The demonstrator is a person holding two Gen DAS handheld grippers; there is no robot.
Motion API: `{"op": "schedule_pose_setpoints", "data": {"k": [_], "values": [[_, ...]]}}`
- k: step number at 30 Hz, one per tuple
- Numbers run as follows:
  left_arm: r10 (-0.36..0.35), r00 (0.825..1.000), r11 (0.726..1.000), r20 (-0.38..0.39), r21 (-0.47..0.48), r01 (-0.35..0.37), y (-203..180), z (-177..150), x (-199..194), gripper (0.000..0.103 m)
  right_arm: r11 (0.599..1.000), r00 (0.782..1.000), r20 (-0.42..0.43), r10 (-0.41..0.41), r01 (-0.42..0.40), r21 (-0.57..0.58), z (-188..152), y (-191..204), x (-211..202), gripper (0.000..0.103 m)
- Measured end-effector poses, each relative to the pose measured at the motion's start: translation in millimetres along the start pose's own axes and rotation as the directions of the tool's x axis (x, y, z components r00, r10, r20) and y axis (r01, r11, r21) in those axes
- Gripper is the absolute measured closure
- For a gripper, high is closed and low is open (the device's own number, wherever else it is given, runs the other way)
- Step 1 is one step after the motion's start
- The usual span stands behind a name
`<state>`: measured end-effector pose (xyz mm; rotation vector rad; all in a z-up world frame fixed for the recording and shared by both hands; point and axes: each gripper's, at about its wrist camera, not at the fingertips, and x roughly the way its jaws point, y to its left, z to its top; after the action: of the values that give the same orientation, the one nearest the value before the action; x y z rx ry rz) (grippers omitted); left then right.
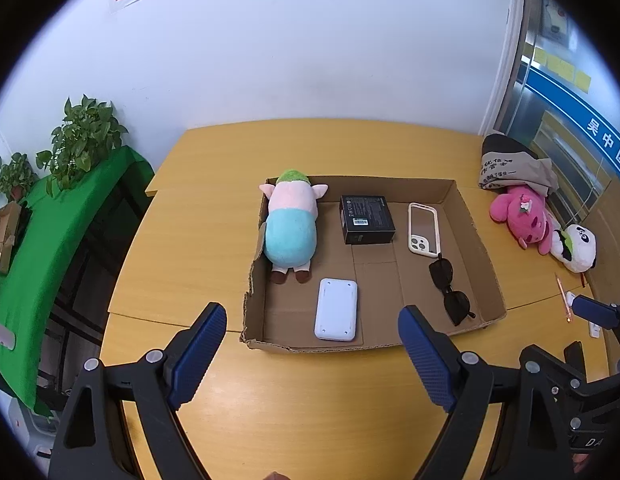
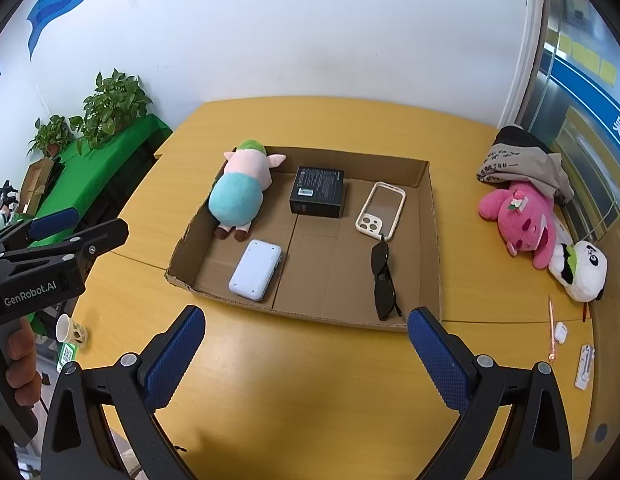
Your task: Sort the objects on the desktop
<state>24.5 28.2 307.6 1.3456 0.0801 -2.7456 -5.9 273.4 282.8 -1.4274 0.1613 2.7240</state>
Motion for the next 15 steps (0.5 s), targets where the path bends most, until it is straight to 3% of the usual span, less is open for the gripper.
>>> {"op": "schedule_pose_setpoints", "data": {"k": [15], "values": [[-0.033, 0.999, 0.999, -0.015, 0.003, 0.033, -3.9, 3.9, 4.3, 0.015, 1.000, 1.000, -0.017, -0.001, 0.001, 0.011, 4.1, -8.3, 9.0, 0.000]]}}
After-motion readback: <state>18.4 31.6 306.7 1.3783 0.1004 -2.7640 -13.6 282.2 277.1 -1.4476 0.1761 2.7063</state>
